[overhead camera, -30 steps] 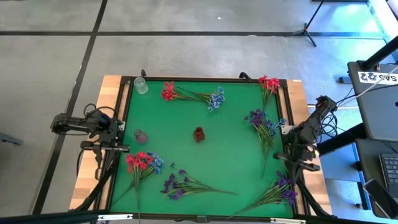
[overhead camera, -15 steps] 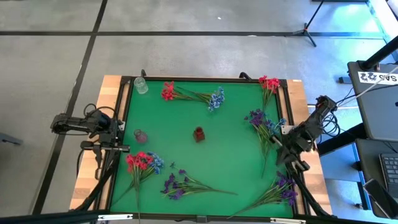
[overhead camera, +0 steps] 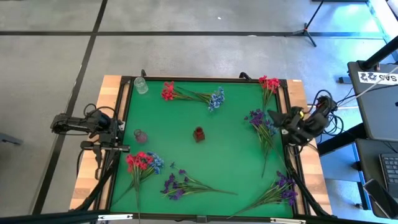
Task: Sort flowers into vase by color
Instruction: Put the top right violet flowers into the red vase
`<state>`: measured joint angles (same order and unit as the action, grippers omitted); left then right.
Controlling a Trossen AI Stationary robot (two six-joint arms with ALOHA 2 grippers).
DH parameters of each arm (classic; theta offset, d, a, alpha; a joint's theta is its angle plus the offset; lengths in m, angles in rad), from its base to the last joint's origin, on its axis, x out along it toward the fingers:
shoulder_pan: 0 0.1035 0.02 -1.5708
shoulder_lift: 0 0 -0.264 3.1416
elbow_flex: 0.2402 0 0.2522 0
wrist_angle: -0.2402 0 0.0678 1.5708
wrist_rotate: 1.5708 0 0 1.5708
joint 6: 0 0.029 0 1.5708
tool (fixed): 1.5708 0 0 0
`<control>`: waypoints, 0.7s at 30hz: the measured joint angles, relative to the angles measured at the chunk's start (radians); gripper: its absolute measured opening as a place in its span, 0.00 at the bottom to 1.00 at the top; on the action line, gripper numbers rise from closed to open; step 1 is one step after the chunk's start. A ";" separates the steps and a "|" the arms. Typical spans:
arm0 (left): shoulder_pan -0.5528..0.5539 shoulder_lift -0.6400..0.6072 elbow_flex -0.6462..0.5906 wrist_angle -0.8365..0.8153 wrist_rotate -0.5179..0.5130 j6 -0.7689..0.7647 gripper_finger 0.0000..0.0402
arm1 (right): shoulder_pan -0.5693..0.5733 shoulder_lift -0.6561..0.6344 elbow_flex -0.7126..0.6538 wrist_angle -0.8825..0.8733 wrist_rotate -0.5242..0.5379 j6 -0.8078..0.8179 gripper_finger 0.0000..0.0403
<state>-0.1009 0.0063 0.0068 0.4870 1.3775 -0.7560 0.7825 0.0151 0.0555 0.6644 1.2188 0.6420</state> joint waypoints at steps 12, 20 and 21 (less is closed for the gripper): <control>0.000 0.000 0.000 0.055 -0.048 0.443 0.31 | -0.184 0.487 0.177 -0.238 -0.091 0.132 0.01; 0.000 0.000 0.000 0.200 -0.258 0.874 0.31 | -0.466 0.781 0.290 -0.305 -0.415 0.329 0.01; 0.000 0.000 0.000 0.219 -0.263 0.876 0.31 | -0.494 0.803 0.320 -0.350 -0.471 0.354 0.01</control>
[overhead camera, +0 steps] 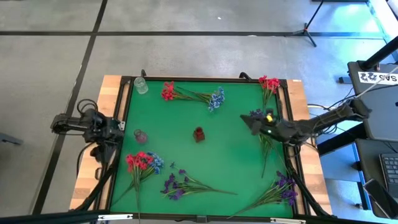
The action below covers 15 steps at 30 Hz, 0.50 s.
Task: Sort flowers into vase by color
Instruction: Put the top right violet flowers into the red vase
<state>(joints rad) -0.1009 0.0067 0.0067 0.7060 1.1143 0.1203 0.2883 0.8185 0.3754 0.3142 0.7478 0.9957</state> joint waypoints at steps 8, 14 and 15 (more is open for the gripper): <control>0.059 0.001 0.000 -0.182 -0.569 -0.364 0.31 | -0.137 0.146 0.404 -0.908 -0.213 0.208 0.01; 0.071 0.002 0.000 -0.242 -1.021 -0.580 0.31 | -0.264 0.274 0.575 -1.407 -0.583 0.206 0.12; 0.071 0.002 0.000 -0.232 -1.064 -0.608 0.31 | -0.278 0.286 0.577 -1.449 -0.624 0.205 0.16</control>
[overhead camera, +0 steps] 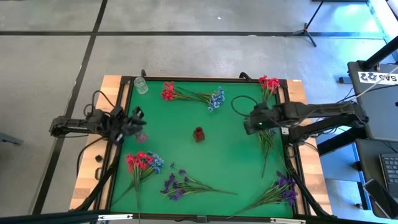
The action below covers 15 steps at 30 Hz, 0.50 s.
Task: Sort flowers into vase by color
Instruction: Put the top right violet flowers into the red vase
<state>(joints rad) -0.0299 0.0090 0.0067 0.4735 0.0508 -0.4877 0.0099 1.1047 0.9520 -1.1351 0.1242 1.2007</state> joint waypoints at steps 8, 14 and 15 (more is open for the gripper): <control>0.000 -0.002 0.000 0.039 -0.040 -0.130 0.31 | -0.100 0.042 -0.097 -0.111 -0.087 -0.025 0.49; 0.000 -0.002 0.000 0.096 -0.041 -0.108 0.31 | -0.157 0.049 -0.224 0.021 -0.142 -0.029 0.52; 0.000 -0.002 0.000 0.119 -0.040 -0.109 0.31 | -0.157 0.054 -0.237 0.034 -0.138 -0.029 0.52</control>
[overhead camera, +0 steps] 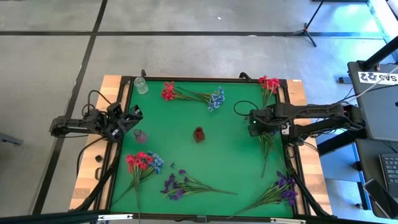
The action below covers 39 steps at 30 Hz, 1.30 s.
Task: Sort flowers into vase by color
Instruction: Put the top right violet flowers into the red vase
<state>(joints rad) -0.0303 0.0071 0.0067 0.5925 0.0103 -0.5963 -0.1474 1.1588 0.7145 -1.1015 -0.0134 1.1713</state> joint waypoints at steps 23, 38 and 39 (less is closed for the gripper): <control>-0.001 0.026 0.000 -0.082 -0.162 0.000 0.31 | 0.004 0.079 0.064 0.038 0.057 -0.105 0.04; -0.010 0.424 0.233 -0.111 -0.122 0.178 0.31 | 0.181 0.072 0.550 0.347 0.403 -0.367 0.02; -0.010 0.457 0.245 -0.111 -0.126 0.179 0.31 | 0.196 0.072 0.553 0.403 0.440 -0.394 0.02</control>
<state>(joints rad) -0.0406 0.4645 0.2516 0.4812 -0.1162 -0.4171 0.0482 1.2312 1.2674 -0.6988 0.4265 0.7777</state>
